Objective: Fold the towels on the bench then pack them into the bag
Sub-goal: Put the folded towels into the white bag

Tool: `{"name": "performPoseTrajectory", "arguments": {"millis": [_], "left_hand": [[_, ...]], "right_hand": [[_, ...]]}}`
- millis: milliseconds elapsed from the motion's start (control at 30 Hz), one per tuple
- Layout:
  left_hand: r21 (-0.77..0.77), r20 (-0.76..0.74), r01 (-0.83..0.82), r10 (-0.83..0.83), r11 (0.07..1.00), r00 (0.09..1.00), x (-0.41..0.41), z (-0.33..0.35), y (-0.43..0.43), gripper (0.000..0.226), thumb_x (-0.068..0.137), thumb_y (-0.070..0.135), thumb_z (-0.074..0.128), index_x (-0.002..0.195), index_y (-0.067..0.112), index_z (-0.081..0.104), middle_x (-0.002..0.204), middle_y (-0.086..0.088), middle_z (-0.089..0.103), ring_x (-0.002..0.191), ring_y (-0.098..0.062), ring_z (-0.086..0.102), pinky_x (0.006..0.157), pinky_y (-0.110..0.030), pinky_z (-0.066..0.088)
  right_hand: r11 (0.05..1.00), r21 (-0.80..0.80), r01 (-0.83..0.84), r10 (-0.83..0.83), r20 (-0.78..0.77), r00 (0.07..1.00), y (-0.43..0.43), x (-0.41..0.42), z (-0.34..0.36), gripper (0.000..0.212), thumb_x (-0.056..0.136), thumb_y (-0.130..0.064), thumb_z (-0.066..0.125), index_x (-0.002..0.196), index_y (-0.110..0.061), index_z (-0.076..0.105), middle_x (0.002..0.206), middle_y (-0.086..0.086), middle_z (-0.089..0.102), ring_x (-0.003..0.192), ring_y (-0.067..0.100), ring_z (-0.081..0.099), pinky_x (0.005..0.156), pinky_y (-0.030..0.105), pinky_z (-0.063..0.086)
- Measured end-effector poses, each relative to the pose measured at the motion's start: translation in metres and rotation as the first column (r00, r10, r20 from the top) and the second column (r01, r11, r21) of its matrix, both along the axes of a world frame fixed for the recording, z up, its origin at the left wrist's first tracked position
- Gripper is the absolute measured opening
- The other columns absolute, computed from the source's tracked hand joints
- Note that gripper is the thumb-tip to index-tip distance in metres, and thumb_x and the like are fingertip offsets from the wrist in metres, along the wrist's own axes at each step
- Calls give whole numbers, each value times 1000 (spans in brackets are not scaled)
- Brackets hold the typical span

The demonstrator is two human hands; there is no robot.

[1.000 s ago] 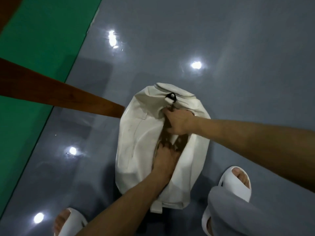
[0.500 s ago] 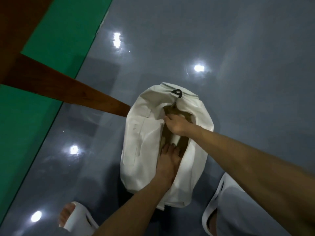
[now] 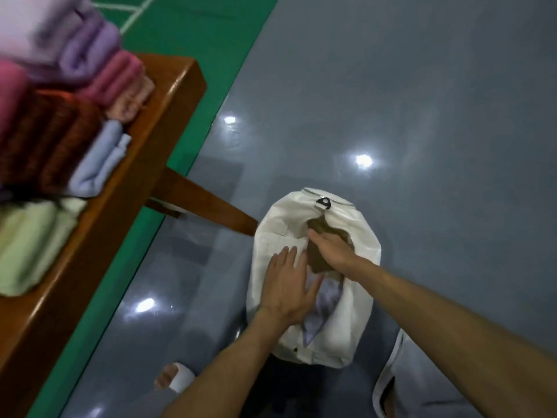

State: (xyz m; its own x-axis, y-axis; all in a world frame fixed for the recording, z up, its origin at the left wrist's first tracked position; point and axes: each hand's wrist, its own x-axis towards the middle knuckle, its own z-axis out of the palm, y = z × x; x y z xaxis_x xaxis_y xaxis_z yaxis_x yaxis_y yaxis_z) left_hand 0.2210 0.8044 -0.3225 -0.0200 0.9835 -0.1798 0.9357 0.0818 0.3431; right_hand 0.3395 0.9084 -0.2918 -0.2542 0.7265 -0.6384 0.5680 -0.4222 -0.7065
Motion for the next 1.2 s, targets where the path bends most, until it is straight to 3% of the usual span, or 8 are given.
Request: {"name": "performPoseTrajectory", "arguments": {"millis": [100, 400, 567, 767, 900, 1033, 1100, 1200], "left_hand": [[119, -68, -23, 31, 993, 997, -23, 44, -8, 74, 100, 64, 30, 151, 14, 49, 153, -14, 50, 143, -32, 45, 119, -48, 32], [82, -129, -169, 179, 982, 975, -81, 181, -67, 82, 97, 77, 25, 164, 32, 14, 171, -7, 15, 157, -27, 13, 124, -51, 16], [318, -169, -214, 277, 924, 946, -119, 240, -108, 81, 96, 77, 28, 162, 29, 25, 165, -8, 33, 150, -26, 31, 120, -44, 30], [572, 55, -450, 515, 686, 855, -170, 301, -156, 61, 98, 69, 41, 138, 27, 58, 133, 0, 65, 121, -20, 59, 96, -37, 50], [520, 428, -789, 700, 327, 572, -189, 320, -170, 55, 96, 68, 36, 81, 20, 58, 84, -6, 68, 82, -32, 63, 63, -35, 36], [23, 697, -999, 717, -36, -10, -227, 325, -163, 83, 83, 88, 37, 95, 11, 67, 103, -15, 72, 96, -36, 66, 78, -40, 48], [-266, 780, -963, 577, -48, -244, -247, 327, -158, 114, 55, 99, 46, 120, 9, 67, 120, -15, 71, 104, -36, 68, 92, -45, 55], [-386, 864, -918, 388, 97, -322, -257, 331, -130, 86, 57, 93, 60, 106, 22, 65, 115, -9, 70, 96, -29, 67, 82, -34, 55]], "right_hand": [[999, 50, 14, -13, -15, 1000, -16, -6, 42, 53, 107, -47, 42, 149, -16, 45, 138, 2, 53, 119, 17, 47, 101, 26, 30], [870, 378, -318, 287, 137, 948, -68, -42, 163, 112, 73, -97, 39, 156, -22, 36, 160, 2, 40, 146, 23, 38, 118, 43, 34], [760, 543, -356, 372, 86, 924, -96, -81, 226, 97, 82, -84, 46, 155, -23, 35, 159, 3, 40, 146, 25, 37, 116, 42, 34], [866, 439, -239, 362, -221, 906, -126, -168, 277, 70, 83, -79, 60, 126, -23, 63, 125, -5, 66, 116, 18, 62, 99, 38, 49], [893, 382, -237, 344, -242, 907, -136, -225, 286, 86, 75, -90, 49, 112, -16, 69, 114, 5, 70, 108, 27, 63, 94, 39, 48], [954, 280, -105, 192, -302, 934, -134, -259, 287, 94, 82, -83, 51, 127, -3, 66, 130, 16, 65, 118, 34, 59, 104, 41, 45], [974, 220, -44, 113, -311, 944, -133, -268, 283, 109, 73, -88, 56, 140, -2, 57, 139, 19, 59, 123, 36, 57, 106, 42, 45], [964, 250, -90, 148, -223, 964, -131, -277, 280, 111, 72, -87, 60, 139, 1, 55, 140, 21, 58, 126, 36, 56, 107, 42, 45]]}}
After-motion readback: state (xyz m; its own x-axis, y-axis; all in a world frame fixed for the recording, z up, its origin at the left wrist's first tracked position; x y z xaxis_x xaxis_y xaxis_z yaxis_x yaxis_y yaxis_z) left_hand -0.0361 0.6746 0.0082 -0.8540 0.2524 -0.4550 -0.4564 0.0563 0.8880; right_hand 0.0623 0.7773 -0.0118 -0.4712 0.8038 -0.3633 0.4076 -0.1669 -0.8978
